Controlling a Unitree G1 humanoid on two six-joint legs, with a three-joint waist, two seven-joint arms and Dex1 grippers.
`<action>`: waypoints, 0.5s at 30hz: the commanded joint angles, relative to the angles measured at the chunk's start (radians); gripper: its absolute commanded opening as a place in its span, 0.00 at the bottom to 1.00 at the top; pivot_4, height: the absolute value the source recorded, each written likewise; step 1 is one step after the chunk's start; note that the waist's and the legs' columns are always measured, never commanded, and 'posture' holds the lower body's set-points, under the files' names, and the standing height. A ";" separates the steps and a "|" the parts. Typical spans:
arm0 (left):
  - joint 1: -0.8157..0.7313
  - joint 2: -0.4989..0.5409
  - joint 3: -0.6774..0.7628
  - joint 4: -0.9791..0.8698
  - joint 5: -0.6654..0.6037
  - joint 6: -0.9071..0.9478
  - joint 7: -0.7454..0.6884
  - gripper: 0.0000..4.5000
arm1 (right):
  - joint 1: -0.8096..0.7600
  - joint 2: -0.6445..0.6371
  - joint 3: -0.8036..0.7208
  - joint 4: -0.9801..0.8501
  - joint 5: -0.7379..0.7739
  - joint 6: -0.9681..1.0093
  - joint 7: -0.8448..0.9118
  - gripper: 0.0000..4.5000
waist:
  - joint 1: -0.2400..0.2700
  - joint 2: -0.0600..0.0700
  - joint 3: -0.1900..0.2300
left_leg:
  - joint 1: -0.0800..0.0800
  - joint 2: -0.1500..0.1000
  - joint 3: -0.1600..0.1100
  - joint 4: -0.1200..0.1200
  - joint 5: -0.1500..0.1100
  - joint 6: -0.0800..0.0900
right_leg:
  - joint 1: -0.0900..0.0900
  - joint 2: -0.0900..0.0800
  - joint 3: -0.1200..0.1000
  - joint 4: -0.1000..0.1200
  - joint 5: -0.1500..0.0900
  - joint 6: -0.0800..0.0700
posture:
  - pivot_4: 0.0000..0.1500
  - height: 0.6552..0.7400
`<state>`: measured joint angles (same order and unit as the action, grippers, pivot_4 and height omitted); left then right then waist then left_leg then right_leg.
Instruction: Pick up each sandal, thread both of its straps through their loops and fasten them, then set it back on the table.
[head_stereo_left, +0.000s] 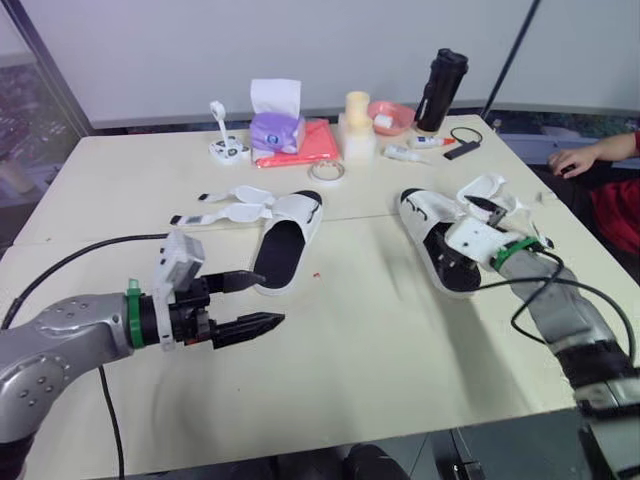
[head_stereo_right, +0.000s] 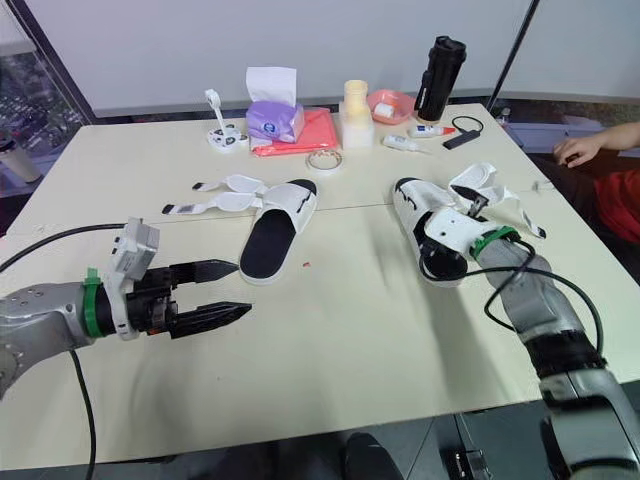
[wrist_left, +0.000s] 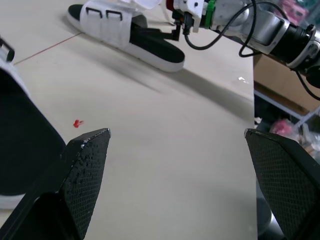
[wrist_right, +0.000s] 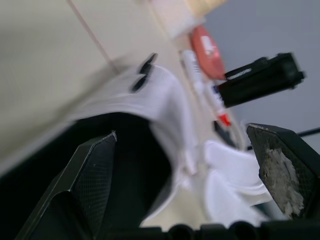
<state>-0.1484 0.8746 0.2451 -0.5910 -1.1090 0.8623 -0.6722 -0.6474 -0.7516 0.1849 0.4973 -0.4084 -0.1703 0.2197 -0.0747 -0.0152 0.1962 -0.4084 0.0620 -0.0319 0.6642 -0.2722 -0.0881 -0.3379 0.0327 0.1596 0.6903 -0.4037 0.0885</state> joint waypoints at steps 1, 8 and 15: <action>0.021 -0.037 -0.023 -0.024 0.042 -0.032 0.020 0.99 | -0.133 0.037 0.074 0.217 -0.134 -0.075 -0.160 1.00 | -0.003 0.000 0.000 | 0.000 0.000 0.000 0.000 0.000 0.000 | 0.000 0.000 0.000 0.000 0.000 0.000 | 1.00 1.00; 0.070 -0.080 -0.007 -0.052 0.055 -0.044 0.051 1.00 | -0.266 0.060 0.144 0.451 -0.207 -0.182 -0.275 0.50 | -0.001 0.000 0.000 | 0.000 -0.001 0.000 0.001 0.000 0.000 | -0.002 -0.003 -0.001 0.004 0.000 0.000 | 1.00 1.00; 0.089 -0.087 0.002 -0.056 0.066 -0.054 0.061 1.00 | -0.318 0.069 0.163 0.539 -0.219 -0.219 -0.296 0.01 | -0.005 0.000 0.000 | 0.001 -0.002 0.001 0.003 0.001 0.000 | -0.003 -0.005 -0.002 0.009 0.000 0.000 | 1.00 1.00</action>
<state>-0.0605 0.7921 0.2176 -0.6189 -1.0475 0.8354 -0.6106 -0.9220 -0.6797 0.3617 1.0322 -0.6284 -0.3803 -0.0523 -0.0795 -0.0154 0.1962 -0.4076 0.0599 -0.0313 0.6671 -0.2714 -0.0878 -0.3404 0.0276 0.1570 0.6997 -0.4037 0.0886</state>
